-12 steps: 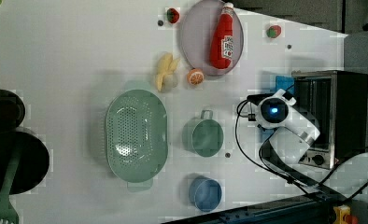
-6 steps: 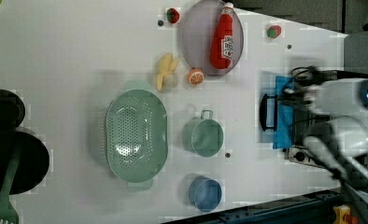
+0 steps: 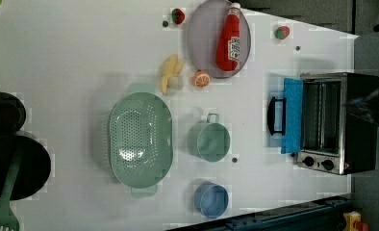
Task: Flap open oven.
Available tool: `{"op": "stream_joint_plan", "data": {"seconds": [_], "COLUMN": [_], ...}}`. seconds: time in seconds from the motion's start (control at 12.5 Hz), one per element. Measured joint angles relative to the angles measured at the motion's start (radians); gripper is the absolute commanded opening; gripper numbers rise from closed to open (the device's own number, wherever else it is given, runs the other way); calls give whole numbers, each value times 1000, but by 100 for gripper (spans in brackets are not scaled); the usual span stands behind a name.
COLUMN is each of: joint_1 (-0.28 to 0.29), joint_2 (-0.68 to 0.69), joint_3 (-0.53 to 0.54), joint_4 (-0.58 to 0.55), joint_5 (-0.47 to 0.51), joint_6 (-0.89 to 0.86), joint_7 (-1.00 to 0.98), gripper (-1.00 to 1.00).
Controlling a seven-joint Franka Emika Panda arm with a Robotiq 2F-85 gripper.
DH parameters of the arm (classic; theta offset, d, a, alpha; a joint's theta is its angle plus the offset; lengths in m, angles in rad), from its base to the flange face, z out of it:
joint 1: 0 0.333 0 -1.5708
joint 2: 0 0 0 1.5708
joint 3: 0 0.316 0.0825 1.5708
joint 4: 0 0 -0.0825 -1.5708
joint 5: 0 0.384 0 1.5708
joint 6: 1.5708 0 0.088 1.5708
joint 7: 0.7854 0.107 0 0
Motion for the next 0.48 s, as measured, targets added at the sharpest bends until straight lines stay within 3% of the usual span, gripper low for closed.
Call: {"op": "stream_joint_plan", "data": {"seconds": [0.24, 0.48], "joint_1": [-3, -3], "joint_2": [-74, -88], "joint_3": [-9, 0], "joint_4": [141, 215], "joint_5": [69, 64], "joint_6": [-223, -276], "joint_7": [1, 1], "gripper": [-65, -65]}}
